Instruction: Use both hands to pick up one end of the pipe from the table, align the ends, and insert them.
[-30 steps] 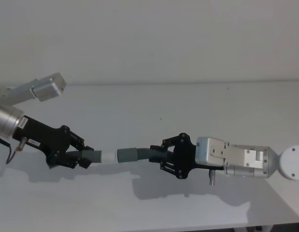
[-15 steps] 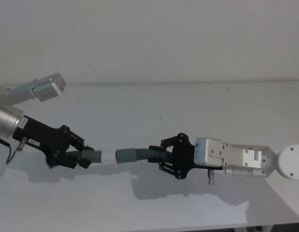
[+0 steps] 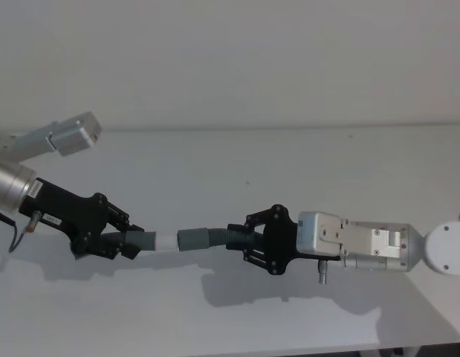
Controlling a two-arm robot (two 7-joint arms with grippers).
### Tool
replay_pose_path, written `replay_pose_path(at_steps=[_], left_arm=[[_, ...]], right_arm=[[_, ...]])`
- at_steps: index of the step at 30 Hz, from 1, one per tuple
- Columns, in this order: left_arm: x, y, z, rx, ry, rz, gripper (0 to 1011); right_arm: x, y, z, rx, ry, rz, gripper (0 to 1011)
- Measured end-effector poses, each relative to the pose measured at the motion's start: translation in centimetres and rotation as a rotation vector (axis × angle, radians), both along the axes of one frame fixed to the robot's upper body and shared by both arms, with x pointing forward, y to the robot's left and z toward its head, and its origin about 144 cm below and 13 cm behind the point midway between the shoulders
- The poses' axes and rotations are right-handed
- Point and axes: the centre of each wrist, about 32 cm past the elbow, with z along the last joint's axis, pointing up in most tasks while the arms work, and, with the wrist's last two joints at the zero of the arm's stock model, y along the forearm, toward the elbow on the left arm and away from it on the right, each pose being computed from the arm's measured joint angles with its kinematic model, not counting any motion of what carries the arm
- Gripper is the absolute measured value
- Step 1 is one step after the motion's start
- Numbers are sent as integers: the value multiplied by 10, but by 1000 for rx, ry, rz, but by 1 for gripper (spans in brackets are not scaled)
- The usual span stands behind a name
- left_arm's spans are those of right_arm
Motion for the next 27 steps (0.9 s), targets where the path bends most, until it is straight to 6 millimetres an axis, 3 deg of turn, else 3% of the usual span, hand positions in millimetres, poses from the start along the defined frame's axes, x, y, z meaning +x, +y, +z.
replay_pose_path(at_steps=[27], left_arm=[[0, -1, 0, -2, 0, -2, 351]], right_arm=[[3, 7, -1, -1, 6, 25, 225]])
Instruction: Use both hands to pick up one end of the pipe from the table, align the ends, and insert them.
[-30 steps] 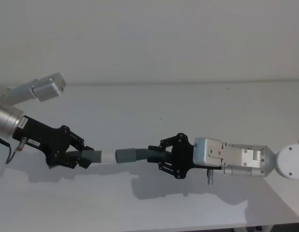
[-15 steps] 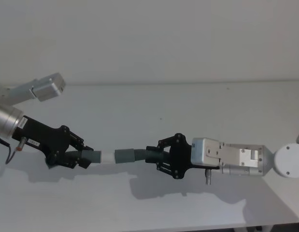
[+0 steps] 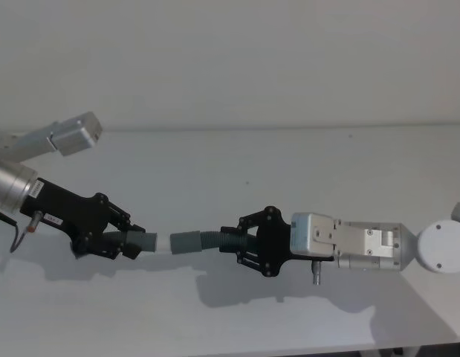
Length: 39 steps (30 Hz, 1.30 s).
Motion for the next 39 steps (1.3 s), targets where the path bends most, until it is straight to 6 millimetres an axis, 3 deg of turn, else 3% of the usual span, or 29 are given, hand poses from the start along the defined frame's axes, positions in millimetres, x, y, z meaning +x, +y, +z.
replay_pose_path(at_steps=[39], left_arm=[[0, 1, 0, 2, 0, 2, 351]], right_arm=[[-6, 9, 4, 27, 11, -9, 225]])
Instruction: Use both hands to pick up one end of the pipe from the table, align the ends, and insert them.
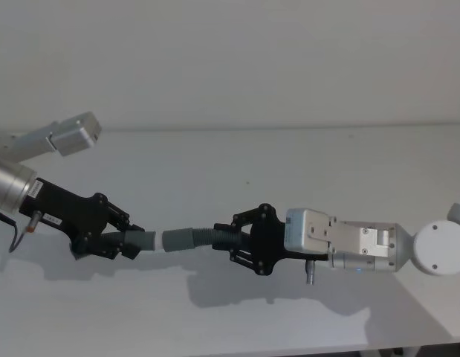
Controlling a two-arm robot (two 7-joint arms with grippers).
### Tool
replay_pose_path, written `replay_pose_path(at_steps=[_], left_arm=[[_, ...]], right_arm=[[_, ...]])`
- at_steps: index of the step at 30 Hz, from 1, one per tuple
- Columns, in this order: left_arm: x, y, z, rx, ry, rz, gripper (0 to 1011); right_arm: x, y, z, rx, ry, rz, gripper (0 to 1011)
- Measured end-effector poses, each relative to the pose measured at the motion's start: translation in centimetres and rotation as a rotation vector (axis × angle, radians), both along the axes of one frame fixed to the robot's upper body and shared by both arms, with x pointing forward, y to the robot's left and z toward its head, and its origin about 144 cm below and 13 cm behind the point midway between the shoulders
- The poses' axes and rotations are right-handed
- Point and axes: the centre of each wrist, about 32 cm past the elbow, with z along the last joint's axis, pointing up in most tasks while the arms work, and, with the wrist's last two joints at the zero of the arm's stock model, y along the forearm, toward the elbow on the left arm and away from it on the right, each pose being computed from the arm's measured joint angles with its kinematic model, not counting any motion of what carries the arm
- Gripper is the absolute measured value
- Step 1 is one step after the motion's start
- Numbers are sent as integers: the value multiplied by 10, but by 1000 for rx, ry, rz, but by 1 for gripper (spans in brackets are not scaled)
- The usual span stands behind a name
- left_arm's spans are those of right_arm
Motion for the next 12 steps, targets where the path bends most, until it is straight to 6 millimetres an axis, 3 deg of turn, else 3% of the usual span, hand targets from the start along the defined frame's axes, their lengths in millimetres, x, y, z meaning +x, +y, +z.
replay_pose_path(at_steps=[12], left_arm=[[0, 0, 0, 0, 0, 0, 351]], right_arm=[[-1, 1, 0, 6, 5, -5, 225]])
